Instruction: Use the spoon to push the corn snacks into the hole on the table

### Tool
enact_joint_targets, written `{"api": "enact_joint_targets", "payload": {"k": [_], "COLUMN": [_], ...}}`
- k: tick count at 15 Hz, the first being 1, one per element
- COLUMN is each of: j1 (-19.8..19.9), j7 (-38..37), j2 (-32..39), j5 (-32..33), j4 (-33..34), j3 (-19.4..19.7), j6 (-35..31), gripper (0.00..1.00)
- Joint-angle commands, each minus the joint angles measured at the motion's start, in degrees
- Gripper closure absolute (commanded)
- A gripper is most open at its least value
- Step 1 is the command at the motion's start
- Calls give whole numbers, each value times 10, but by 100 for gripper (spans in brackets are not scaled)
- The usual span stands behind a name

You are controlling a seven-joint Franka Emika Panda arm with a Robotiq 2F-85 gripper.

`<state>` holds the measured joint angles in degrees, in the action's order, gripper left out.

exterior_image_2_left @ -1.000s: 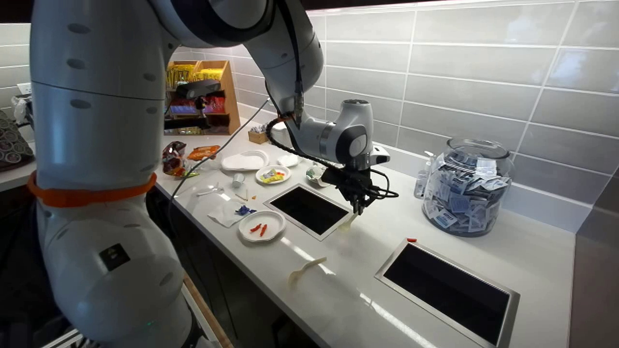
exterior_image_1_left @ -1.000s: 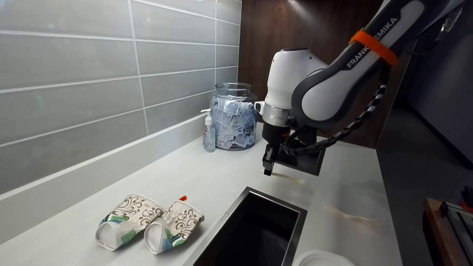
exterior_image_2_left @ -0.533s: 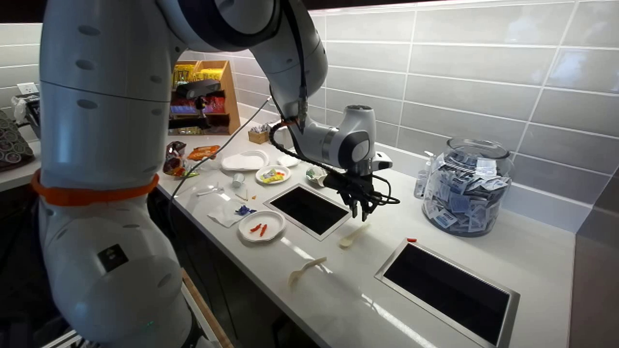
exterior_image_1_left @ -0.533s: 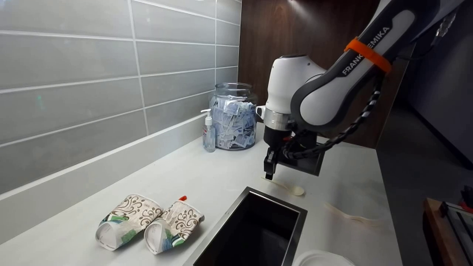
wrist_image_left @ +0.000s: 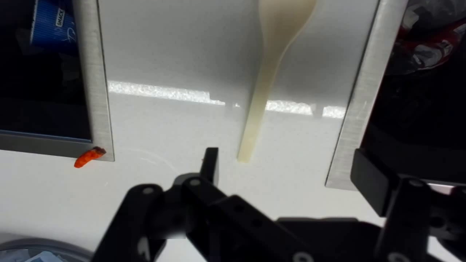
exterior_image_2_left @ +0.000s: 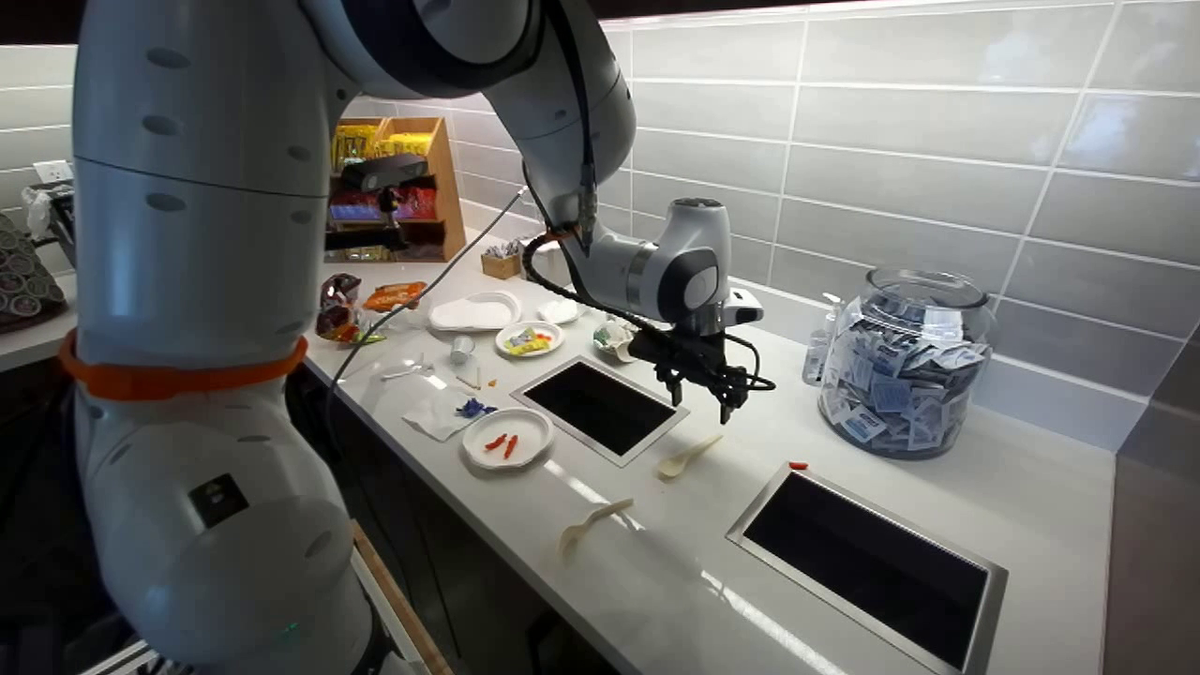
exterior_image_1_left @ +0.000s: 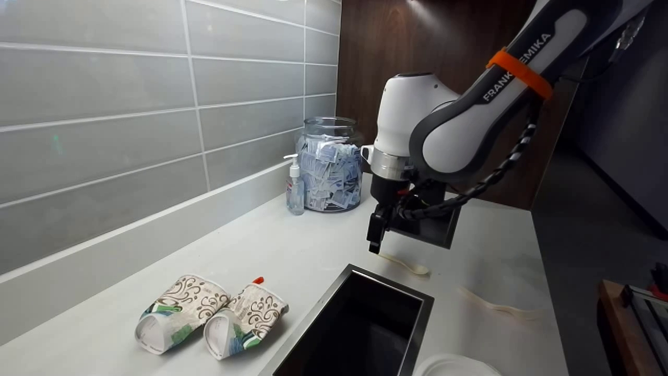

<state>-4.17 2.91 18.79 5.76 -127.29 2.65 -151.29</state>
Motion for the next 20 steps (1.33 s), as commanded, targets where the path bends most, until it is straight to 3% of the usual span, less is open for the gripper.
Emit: {"api": "enact_joint_targets", "payload": {"k": [1,7,13,20], "j1": [1,2,20,25], "j7": [-35,-95,-68,-43], "j2": [-27,-96,-166,-241], "j5": [11,18,-9,-33], "j4": [-6,-16,-43,-105], "j3": [0,6,-7,-12], "j6": [13,108,203,223], "gripper": [0,0,0,0]}}
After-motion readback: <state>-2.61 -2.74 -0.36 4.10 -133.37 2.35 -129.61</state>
